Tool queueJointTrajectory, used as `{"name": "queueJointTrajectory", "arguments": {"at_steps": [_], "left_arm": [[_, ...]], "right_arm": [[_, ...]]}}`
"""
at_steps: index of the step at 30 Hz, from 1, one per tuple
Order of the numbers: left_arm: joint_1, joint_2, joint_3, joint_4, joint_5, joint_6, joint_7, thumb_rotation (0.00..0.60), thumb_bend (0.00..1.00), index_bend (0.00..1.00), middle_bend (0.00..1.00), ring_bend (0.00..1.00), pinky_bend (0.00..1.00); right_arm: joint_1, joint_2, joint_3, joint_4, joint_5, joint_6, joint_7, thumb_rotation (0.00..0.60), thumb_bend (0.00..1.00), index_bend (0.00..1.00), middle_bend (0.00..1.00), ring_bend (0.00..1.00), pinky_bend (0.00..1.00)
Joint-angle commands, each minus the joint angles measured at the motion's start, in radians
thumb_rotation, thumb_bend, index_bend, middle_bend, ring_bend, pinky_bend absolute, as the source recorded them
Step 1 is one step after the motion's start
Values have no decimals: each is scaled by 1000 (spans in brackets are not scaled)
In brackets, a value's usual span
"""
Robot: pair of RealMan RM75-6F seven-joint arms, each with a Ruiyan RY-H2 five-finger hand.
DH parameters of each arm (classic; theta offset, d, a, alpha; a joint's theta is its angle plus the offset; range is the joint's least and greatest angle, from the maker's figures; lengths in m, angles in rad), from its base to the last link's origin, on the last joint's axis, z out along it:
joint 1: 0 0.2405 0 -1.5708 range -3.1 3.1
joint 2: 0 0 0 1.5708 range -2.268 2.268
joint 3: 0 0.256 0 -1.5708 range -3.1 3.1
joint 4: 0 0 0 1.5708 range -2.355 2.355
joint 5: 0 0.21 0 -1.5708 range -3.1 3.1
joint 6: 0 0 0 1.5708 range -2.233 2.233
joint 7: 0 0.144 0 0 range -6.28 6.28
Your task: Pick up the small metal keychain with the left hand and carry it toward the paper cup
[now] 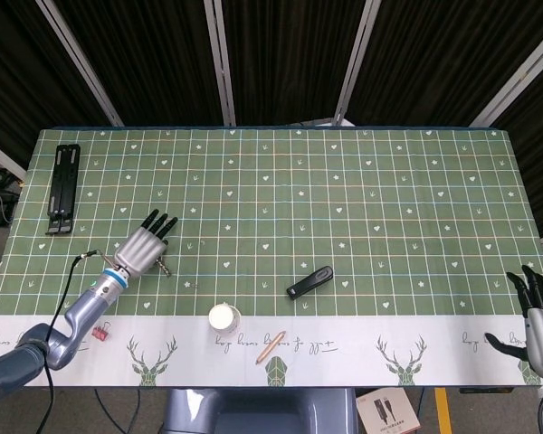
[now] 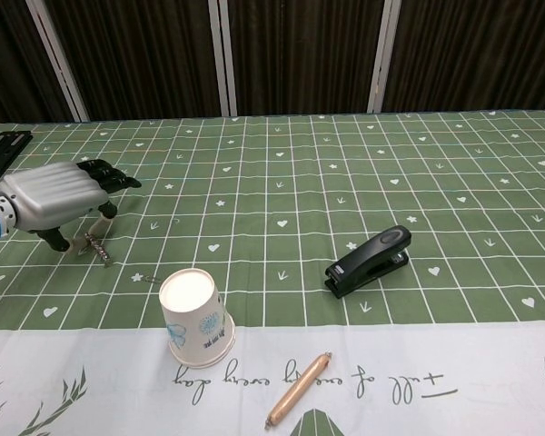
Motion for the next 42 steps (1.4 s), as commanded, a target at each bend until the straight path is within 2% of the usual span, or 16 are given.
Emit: {"name": "queueJointTrajectory", "arguments": {"at_steps": [1, 6, 11, 18, 22, 23, 27, 32, 42], "left_arm": [[2, 1, 4, -3, 12, 18, -2, 600, 442, 678, 0, 0, 0], [-10, 30, 1, -21, 33, 51, 21, 600, 441, 677, 0, 0, 0], [-55, 103, -7, -70, 107, 131, 110, 600, 442, 676, 0, 0, 0], [-105, 190, -11, -170, 188, 186, 229, 600, 442, 676, 0, 0, 0], [-137, 221, 27, -199, 286, 200, 343, 600, 442, 675, 0, 0, 0], [-169, 235, 61, -189, 375, 212, 415, 600, 442, 675, 0, 0, 0], [-196, 252, 89, -200, 448, 224, 447, 600, 448, 676, 0, 0, 0], [-218, 270, 117, -214, 511, 222, 474, 600, 451, 675, 0, 0, 0], [-215, 287, 132, -207, 548, 219, 511, 600, 453, 674, 0, 0, 0]], "right_arm": [[-1, 1, 1, -1, 2, 0, 4, 600, 51, 120, 0, 0, 19], [-2, 1, 1, -3, 3, 1, 3, 600, 51, 120, 0, 0, 19], [0, 0, 2, -4, 4, -2, 1, 600, 51, 120, 0, 0, 19], [-1, 0, 2, -2, 3, 0, 3, 600, 52, 120, 0, 0, 19], [-1, 0, 2, -1, 0, 1, 6, 600, 51, 120, 0, 0, 19], [-1, -1, 2, -3, -1, 2, 9, 600, 51, 120, 0, 0, 19], [-2, -1, 2, -2, -5, 6, 11, 600, 51, 120, 0, 0, 19], [-2, -2, 4, 0, -5, 7, 17, 600, 51, 119, 0, 0, 19], [0, -6, 6, -1, -10, 8, 17, 600, 52, 120, 0, 0, 19]]}}
